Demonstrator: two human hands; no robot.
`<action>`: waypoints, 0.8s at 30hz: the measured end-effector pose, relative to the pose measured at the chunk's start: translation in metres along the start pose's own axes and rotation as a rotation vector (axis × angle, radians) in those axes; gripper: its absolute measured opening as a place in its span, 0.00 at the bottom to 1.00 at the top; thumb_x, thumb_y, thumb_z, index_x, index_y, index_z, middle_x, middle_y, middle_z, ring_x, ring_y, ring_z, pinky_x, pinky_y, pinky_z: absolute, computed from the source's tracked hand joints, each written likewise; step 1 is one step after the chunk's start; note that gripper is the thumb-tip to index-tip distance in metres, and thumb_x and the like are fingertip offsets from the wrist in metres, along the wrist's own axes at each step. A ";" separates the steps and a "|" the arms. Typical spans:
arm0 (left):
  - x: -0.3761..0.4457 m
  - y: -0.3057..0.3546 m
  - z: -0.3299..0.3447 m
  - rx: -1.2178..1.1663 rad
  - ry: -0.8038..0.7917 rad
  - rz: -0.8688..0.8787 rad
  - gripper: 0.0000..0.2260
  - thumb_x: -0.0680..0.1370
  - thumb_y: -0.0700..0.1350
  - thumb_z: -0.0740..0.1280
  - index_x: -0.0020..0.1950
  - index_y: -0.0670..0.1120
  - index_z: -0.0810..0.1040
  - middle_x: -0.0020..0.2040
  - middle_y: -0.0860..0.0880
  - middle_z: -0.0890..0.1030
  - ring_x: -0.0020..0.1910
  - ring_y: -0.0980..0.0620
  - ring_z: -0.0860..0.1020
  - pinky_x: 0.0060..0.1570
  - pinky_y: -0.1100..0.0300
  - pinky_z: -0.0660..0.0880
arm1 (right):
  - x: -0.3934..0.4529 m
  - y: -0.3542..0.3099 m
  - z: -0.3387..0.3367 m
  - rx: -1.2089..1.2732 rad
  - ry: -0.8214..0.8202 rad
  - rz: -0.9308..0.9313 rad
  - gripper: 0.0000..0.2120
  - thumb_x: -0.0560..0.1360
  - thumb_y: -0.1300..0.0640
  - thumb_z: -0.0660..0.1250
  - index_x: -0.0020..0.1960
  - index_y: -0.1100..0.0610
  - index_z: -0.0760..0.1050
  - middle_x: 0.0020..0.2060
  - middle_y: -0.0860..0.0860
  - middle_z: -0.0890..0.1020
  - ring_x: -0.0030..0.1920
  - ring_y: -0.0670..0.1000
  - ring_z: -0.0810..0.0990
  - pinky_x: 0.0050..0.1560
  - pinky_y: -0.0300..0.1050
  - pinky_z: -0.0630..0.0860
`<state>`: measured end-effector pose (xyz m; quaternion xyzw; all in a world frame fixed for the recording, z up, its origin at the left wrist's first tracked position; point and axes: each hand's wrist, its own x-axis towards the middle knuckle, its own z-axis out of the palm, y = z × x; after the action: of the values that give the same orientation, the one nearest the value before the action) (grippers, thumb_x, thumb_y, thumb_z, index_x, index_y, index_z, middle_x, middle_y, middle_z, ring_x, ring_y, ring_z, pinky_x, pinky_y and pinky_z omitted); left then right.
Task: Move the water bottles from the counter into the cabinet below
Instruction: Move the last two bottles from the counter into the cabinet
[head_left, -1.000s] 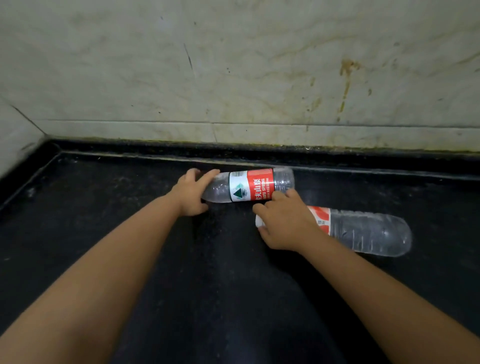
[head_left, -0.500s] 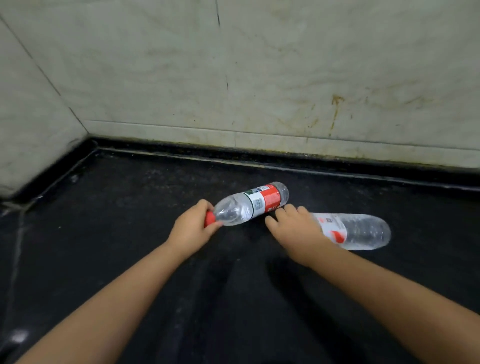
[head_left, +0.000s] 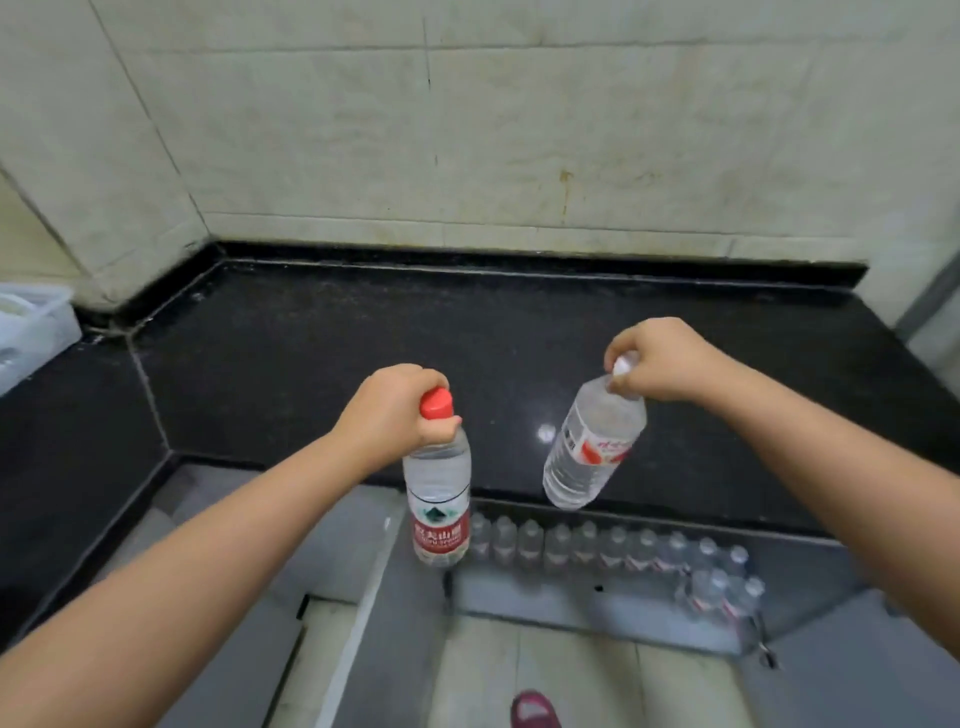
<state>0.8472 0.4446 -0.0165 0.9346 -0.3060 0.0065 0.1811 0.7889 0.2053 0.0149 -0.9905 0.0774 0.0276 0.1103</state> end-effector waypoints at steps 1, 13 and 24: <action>-0.018 0.008 0.001 -0.019 -0.032 0.031 0.10 0.66 0.53 0.65 0.38 0.46 0.77 0.31 0.54 0.69 0.37 0.51 0.70 0.37 0.64 0.63 | -0.020 -0.006 0.004 0.024 -0.024 -0.002 0.11 0.71 0.60 0.68 0.53 0.59 0.81 0.47 0.56 0.80 0.48 0.52 0.75 0.44 0.37 0.66; -0.093 0.072 0.109 -0.093 -0.396 0.187 0.15 0.73 0.46 0.71 0.56 0.42 0.77 0.49 0.45 0.77 0.50 0.48 0.74 0.45 0.66 0.62 | -0.166 0.024 0.106 0.030 -0.369 0.004 0.11 0.70 0.57 0.69 0.52 0.57 0.80 0.49 0.55 0.81 0.53 0.54 0.79 0.45 0.41 0.71; -0.050 0.109 0.296 -0.111 -0.496 -0.139 0.12 0.72 0.42 0.69 0.53 0.40 0.77 0.50 0.43 0.77 0.52 0.45 0.75 0.49 0.56 0.70 | -0.141 0.169 0.256 0.111 -0.398 0.231 0.16 0.75 0.64 0.63 0.63 0.60 0.73 0.62 0.57 0.71 0.63 0.56 0.70 0.61 0.45 0.71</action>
<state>0.7146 0.2904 -0.2623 0.9150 -0.2759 -0.2523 0.1515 0.6129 0.1207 -0.2608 -0.9424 0.1684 0.2307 0.1740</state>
